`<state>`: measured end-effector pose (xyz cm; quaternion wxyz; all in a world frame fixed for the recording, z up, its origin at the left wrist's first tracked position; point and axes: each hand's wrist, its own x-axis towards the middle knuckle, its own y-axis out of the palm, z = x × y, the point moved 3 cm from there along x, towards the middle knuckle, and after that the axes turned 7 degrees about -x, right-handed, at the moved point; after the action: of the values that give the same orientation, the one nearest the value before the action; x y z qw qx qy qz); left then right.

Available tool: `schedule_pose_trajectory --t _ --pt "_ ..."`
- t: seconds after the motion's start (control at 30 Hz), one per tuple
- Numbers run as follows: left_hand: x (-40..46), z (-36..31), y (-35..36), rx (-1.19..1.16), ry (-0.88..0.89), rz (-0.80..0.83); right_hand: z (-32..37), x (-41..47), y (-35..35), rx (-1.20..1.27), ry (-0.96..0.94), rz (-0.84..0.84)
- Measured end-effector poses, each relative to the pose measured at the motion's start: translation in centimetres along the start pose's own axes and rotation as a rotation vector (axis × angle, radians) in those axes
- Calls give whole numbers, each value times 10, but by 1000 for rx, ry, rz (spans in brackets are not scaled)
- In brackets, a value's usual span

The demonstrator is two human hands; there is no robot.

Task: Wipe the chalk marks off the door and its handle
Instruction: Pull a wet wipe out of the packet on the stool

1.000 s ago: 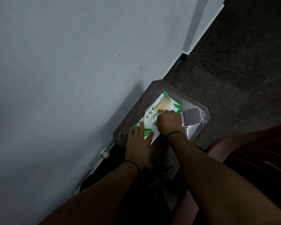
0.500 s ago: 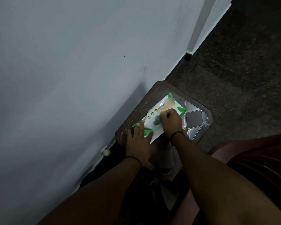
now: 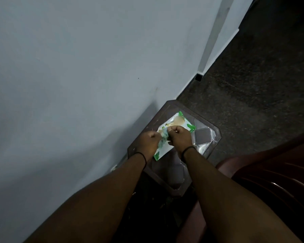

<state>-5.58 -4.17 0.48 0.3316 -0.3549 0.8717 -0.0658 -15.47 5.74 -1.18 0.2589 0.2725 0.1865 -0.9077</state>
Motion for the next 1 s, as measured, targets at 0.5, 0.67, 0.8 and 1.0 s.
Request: schedule_pose_trajectory --t 0.5,0.67,0.8,1.0 --pt "-60 -12 -92 -273 -103 -200 48 -72 59 -93 -81 261" --pt "-116 -6 -172 -310 -98 -314 73 -137 125 -115 -165 475" --pt "-184 18 -242 -491 -106 -448 83 -206 176 -76 -114 577" --pt "-308 68 -325 -726 -36 -685 78 -349 248 -1 -126 736"
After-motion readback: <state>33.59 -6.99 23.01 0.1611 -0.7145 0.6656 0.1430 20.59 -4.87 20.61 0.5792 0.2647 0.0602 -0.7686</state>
